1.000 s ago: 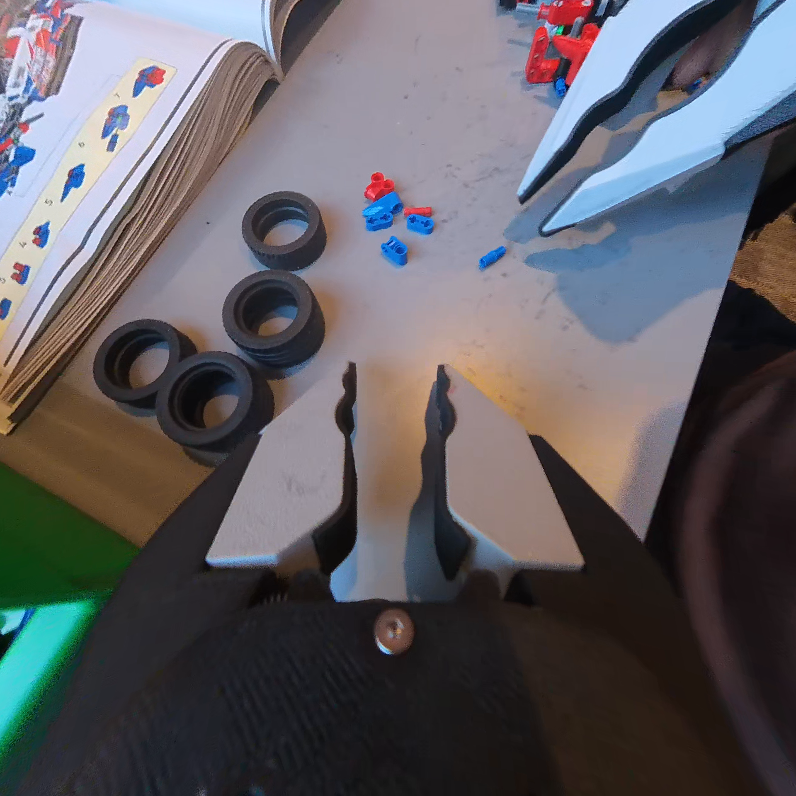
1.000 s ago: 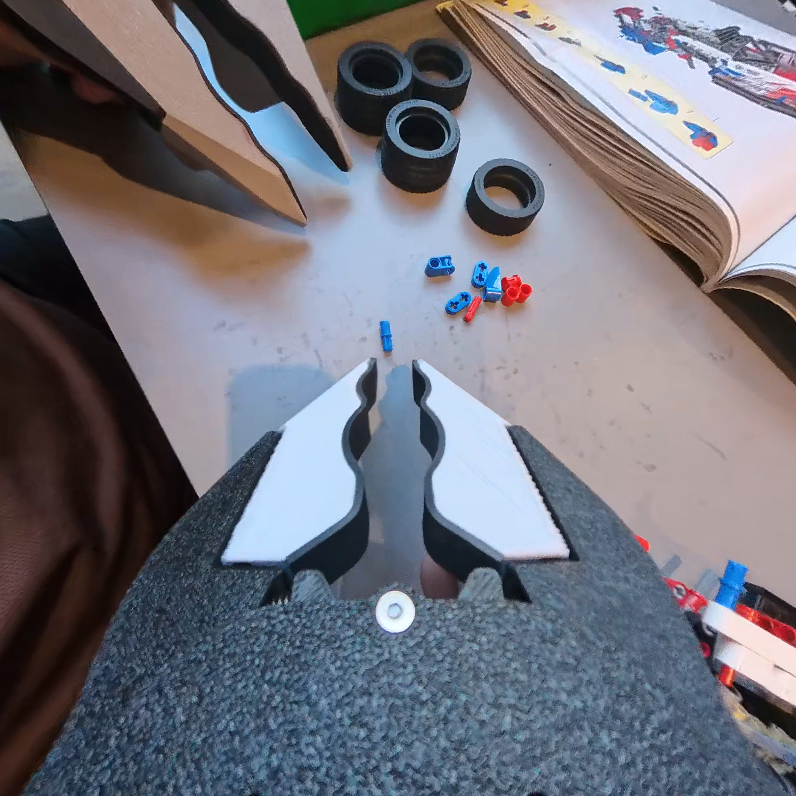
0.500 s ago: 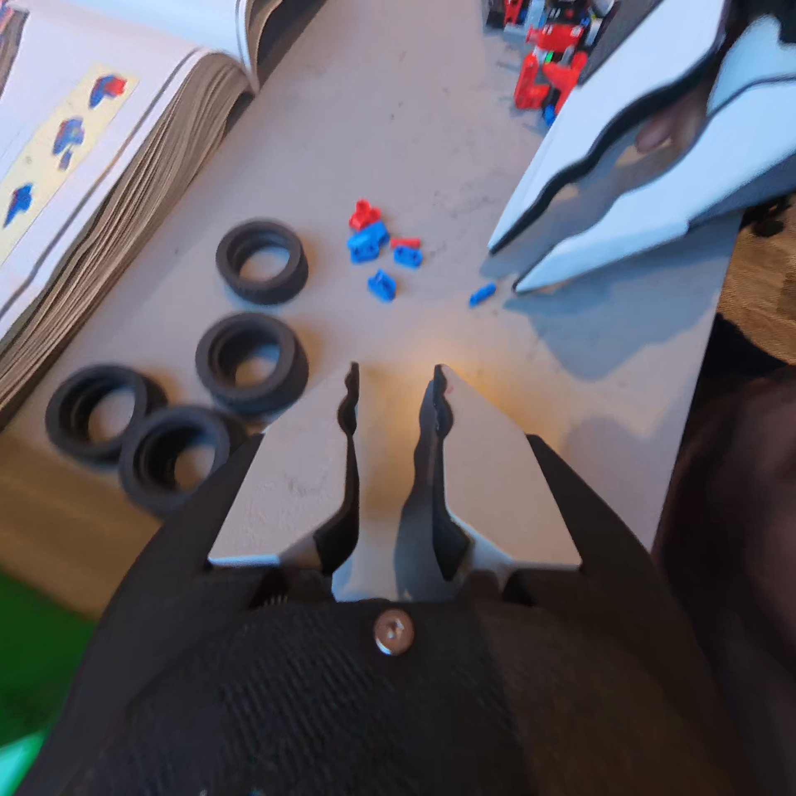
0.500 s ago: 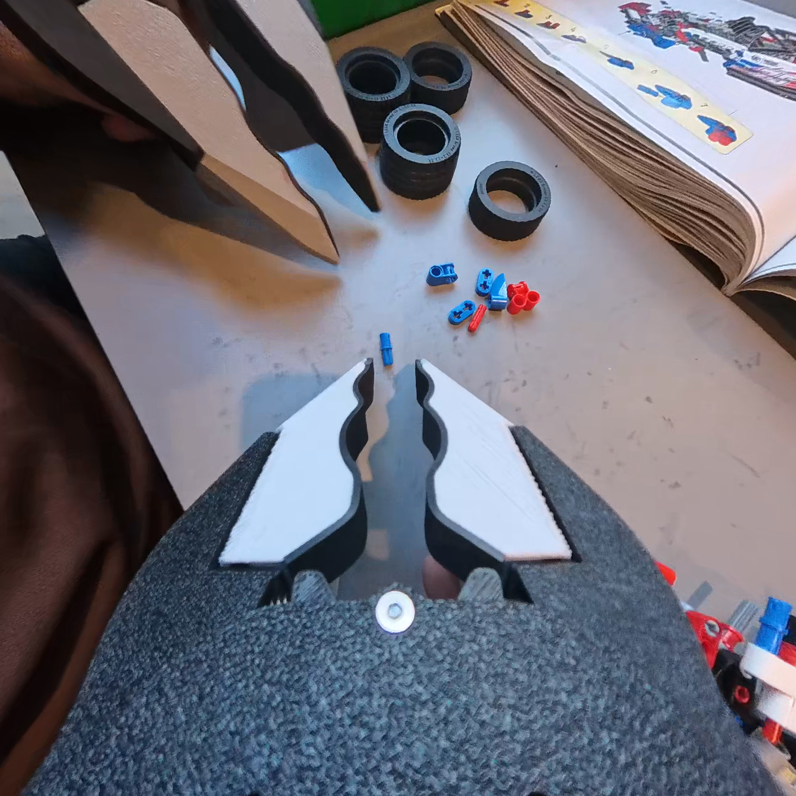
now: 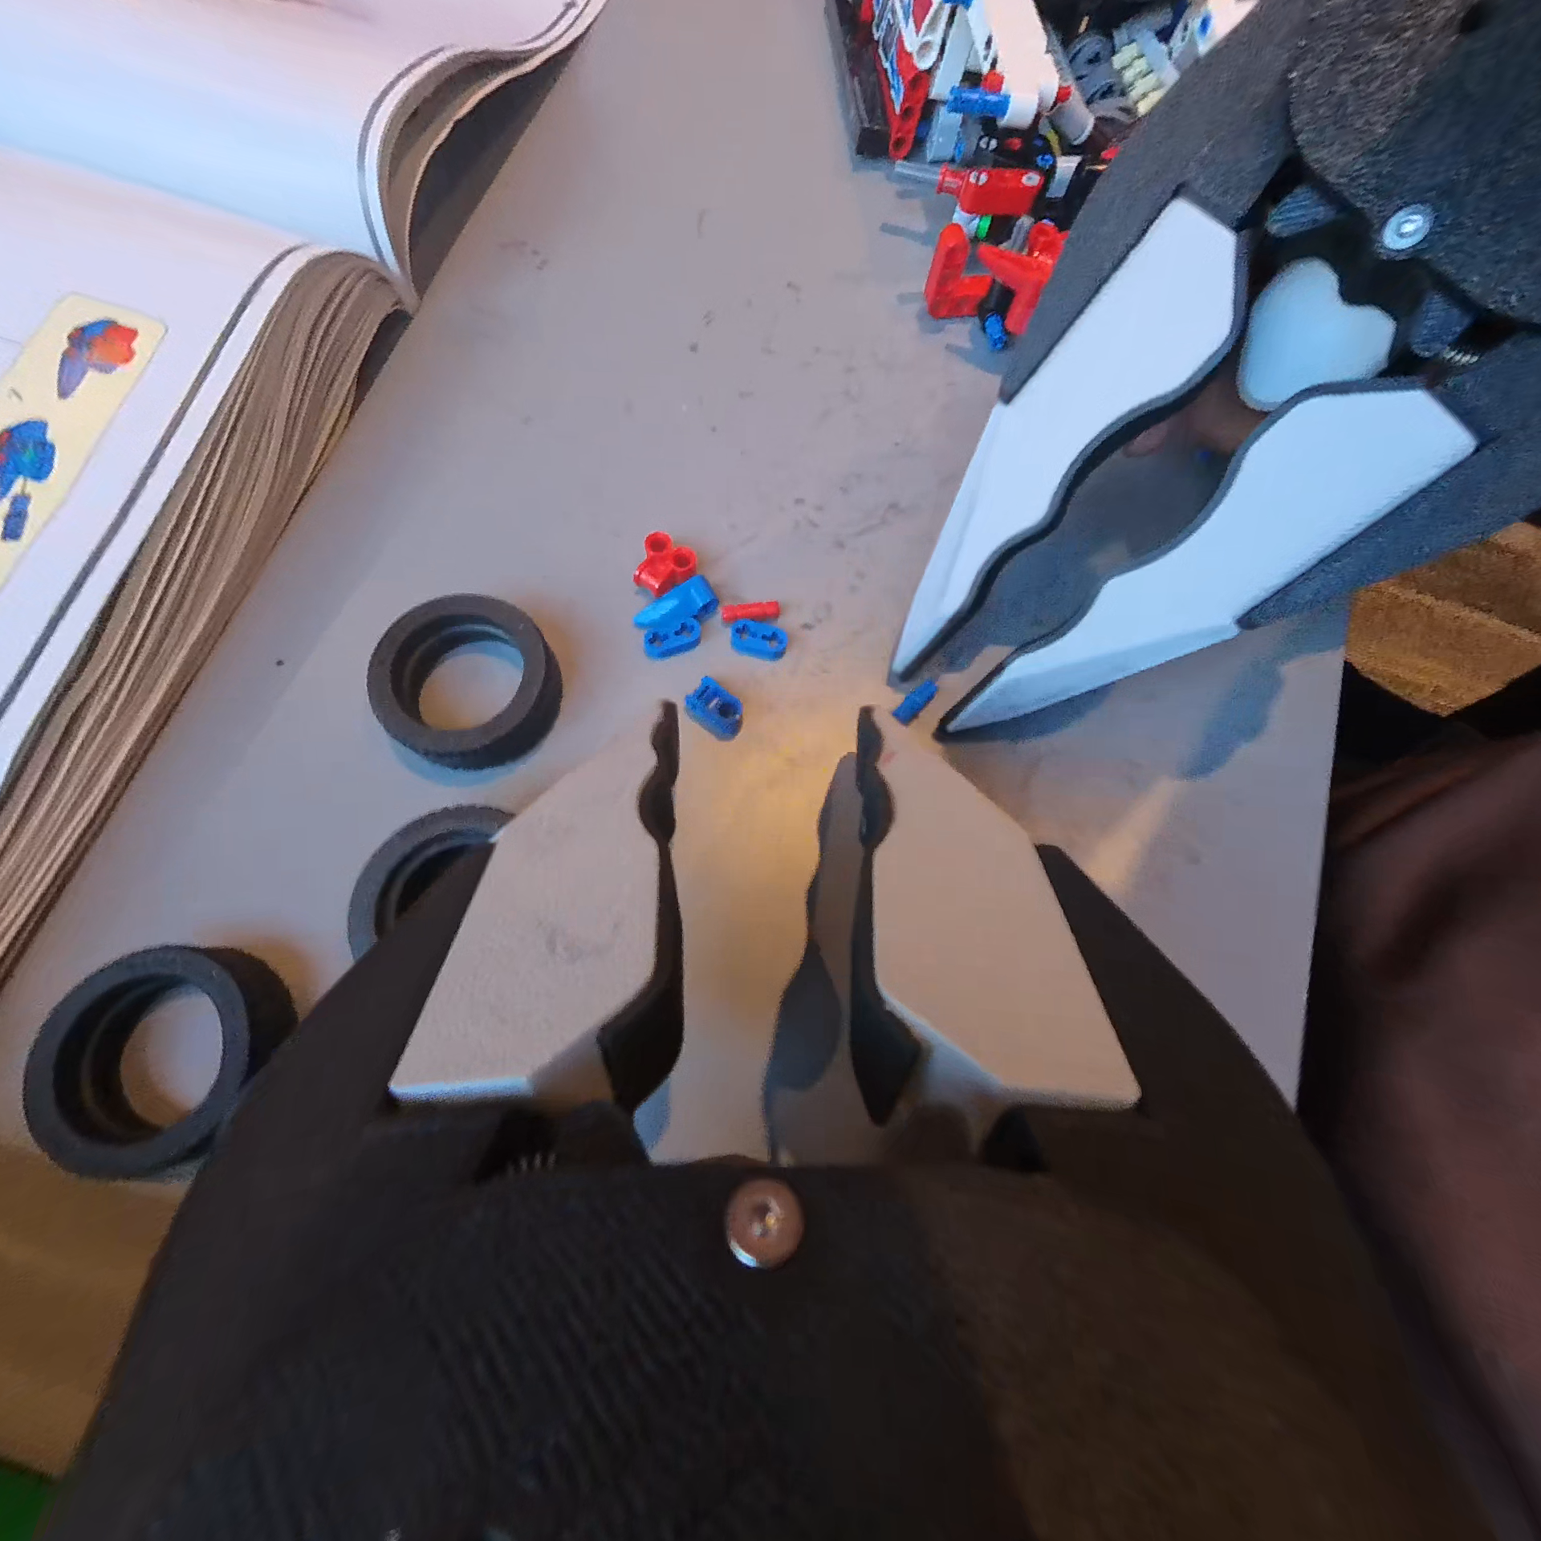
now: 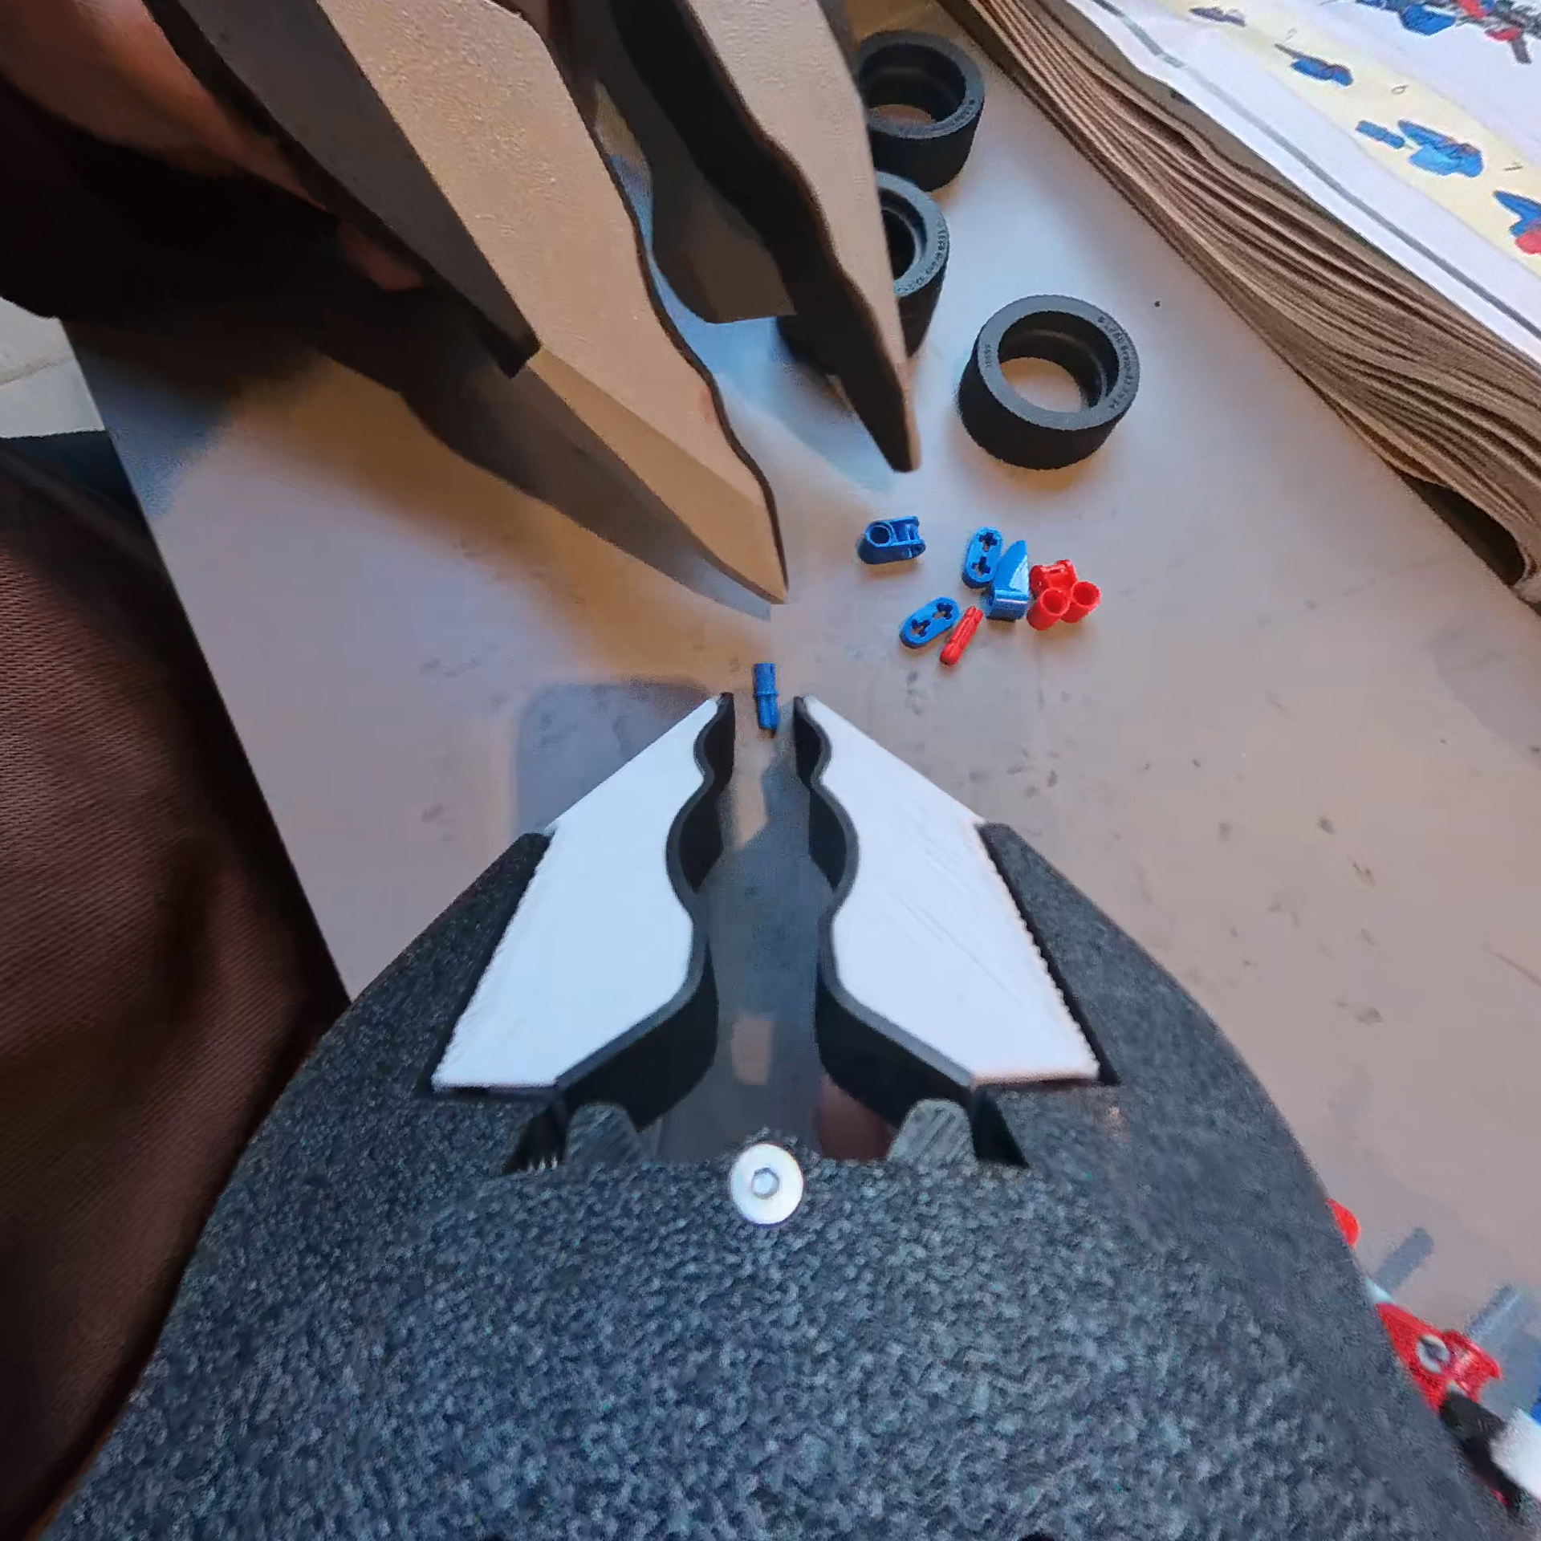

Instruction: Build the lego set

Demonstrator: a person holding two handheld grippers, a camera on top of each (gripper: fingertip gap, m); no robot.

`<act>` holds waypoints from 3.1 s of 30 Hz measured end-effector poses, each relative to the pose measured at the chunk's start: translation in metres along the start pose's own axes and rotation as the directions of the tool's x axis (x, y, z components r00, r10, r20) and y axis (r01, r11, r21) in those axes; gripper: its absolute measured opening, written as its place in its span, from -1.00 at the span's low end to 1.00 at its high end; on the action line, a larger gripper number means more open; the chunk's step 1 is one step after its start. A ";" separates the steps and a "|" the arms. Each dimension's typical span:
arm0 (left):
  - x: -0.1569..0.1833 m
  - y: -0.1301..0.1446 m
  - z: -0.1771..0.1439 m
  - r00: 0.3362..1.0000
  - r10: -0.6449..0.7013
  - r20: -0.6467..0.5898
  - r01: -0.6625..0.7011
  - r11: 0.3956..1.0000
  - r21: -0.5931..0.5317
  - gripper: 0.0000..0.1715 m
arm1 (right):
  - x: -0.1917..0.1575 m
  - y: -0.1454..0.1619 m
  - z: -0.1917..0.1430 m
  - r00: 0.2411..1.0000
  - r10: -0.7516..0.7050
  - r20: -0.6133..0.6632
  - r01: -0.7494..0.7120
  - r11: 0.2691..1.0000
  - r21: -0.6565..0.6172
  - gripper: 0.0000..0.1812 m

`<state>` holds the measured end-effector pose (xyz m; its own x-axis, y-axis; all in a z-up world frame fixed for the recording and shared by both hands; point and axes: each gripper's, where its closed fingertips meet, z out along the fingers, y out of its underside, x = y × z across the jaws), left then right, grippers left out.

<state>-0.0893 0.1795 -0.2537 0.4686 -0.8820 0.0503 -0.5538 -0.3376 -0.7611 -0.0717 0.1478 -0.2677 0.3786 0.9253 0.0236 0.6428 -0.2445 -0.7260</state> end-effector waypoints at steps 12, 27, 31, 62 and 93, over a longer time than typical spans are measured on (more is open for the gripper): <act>-0.011 -0.006 0.008 0.999 0.023 -0.027 -0.023 1.000 -0.016 -0.51 | 0.001 -0.002 0.003 0.999 0.027 0.031 -0.027 1.000 0.005 -0.96; -0.011 0.003 0.007 1.000 0.008 -0.014 -0.009 1.000 -0.019 -0.51 | 0.001 -0.003 0.004 1.000 0.016 0.027 -0.016 1.000 0.007 -0.96; -0.010 0.004 0.004 1.000 0.006 -0.002 -0.006 1.000 -0.011 -0.50 | 0.001 -0.003 0.003 1.000 0.016 0.027 -0.016 1.000 0.007 -0.96; -0.005 0.008 0.002 0.995 -0.019 0.094 0.026 0.997 -0.067 -0.49 | 0.003 -0.006 -0.001 0.999 -0.032 -0.036 0.034 0.998 0.043 -0.96; 0.006 -0.011 0.012 0.992 0.095 0.078 -0.088 0.992 -0.089 -0.67 | 0.024 0.005 -0.024 0.983 0.056 -0.178 -0.041 0.995 0.086 -0.96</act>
<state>-0.0718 0.1821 -0.2526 0.4665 -0.8815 -0.0731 -0.6518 -0.2867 -0.7021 -0.0438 0.1618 -0.2542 0.5260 0.8440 0.1050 0.5669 -0.2559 -0.7830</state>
